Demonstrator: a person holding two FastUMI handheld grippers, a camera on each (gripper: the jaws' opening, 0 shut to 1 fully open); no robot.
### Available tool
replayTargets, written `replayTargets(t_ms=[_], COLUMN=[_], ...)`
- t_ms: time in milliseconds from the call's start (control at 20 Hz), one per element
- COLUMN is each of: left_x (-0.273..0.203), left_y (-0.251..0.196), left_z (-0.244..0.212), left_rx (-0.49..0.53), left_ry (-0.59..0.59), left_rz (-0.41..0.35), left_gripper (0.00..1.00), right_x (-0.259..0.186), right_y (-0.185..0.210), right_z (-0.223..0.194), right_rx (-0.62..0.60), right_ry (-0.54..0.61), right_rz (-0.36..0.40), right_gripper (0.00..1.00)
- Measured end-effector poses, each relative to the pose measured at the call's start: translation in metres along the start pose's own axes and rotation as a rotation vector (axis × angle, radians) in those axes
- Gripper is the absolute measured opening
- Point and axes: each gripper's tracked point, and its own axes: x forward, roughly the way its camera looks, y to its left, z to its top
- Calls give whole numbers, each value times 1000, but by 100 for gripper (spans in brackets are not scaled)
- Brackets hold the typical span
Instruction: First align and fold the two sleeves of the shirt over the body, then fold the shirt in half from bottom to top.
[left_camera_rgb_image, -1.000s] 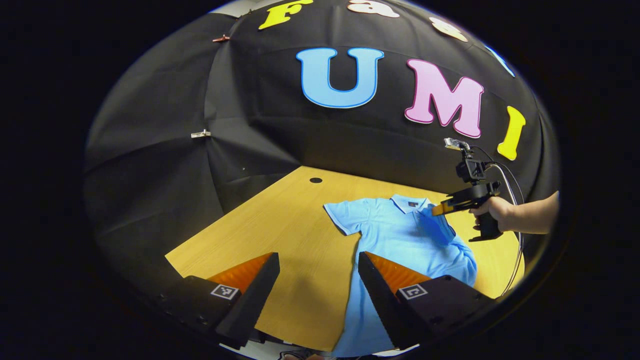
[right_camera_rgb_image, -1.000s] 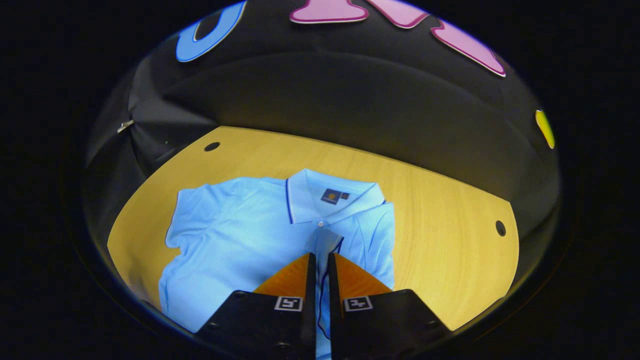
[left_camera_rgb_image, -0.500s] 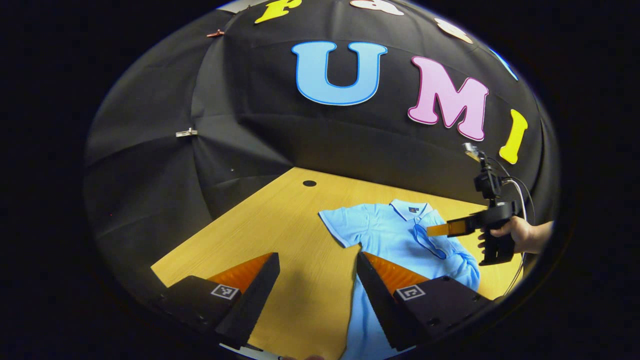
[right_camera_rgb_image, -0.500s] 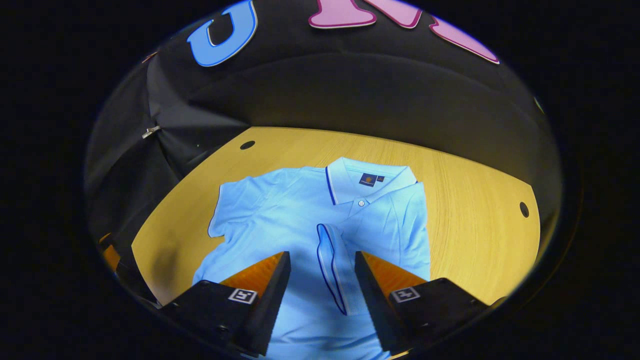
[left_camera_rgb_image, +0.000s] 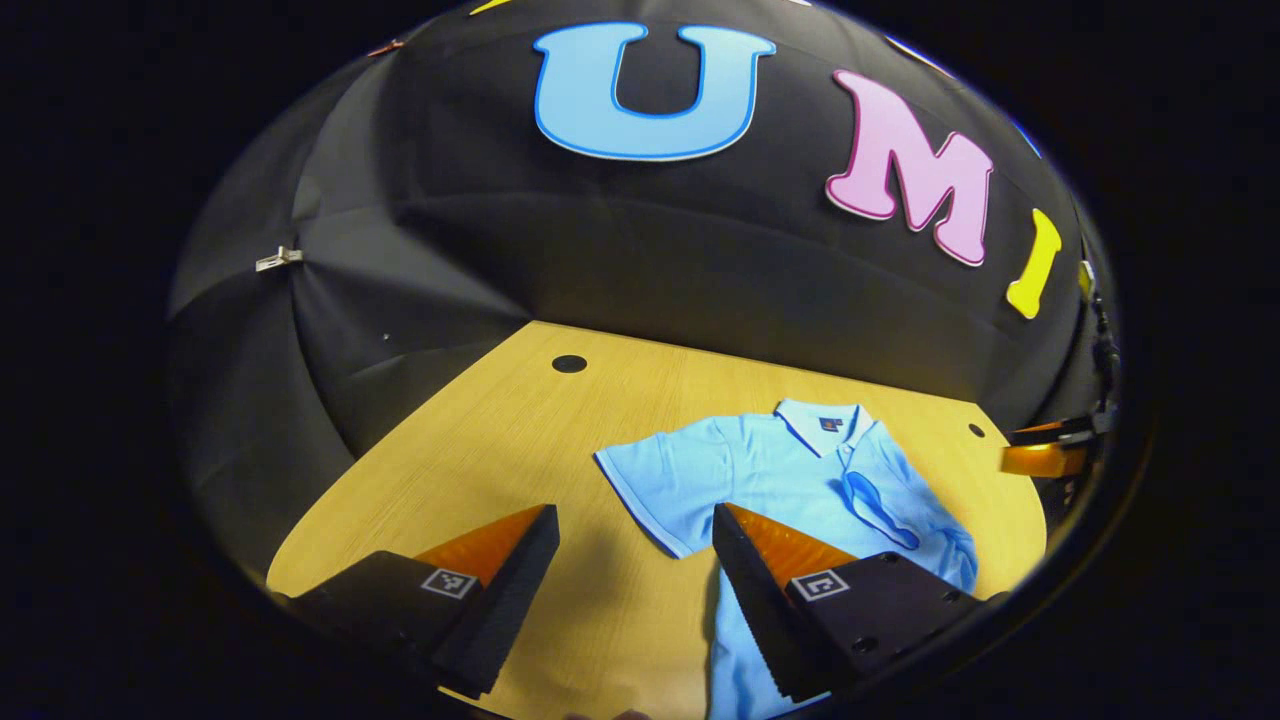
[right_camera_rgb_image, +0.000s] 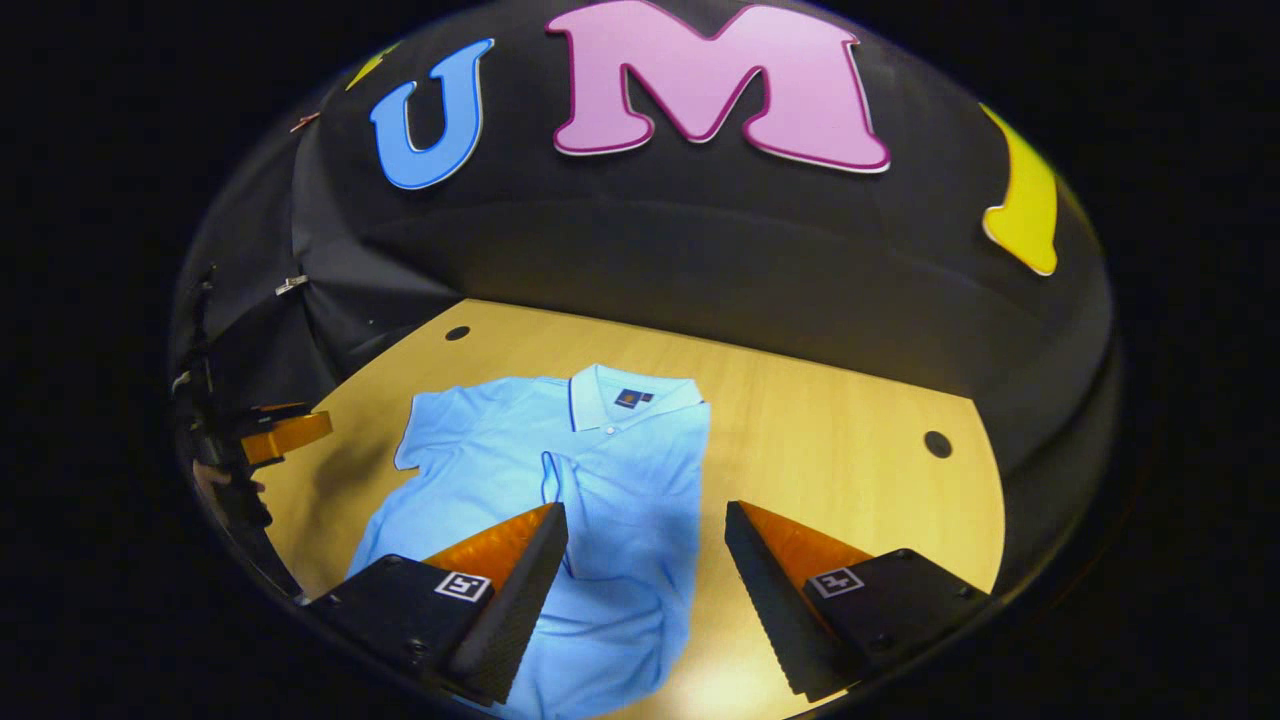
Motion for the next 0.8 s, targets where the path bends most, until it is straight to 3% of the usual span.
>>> replayTargets(t_ms=[300, 550, 800], left_x=[87, 145, 180], left_y=[14, 23, 24], left_z=[-3, 1, -15], left_rx=[-33, 61, 48], left_ry=[49, 69, 155], left_rz=[19, 46, 65], left_gripper=[98, 98, 98], right_x=[-66, -95, -105], right_y=[-45, -62, -74], right_z=[-18, -54, -69], right_rx=[-54, 33, 121], right_ry=[-21, 10, 3], right_rz=[-97, -141, -173], right_gripper=[98, 97, 98])
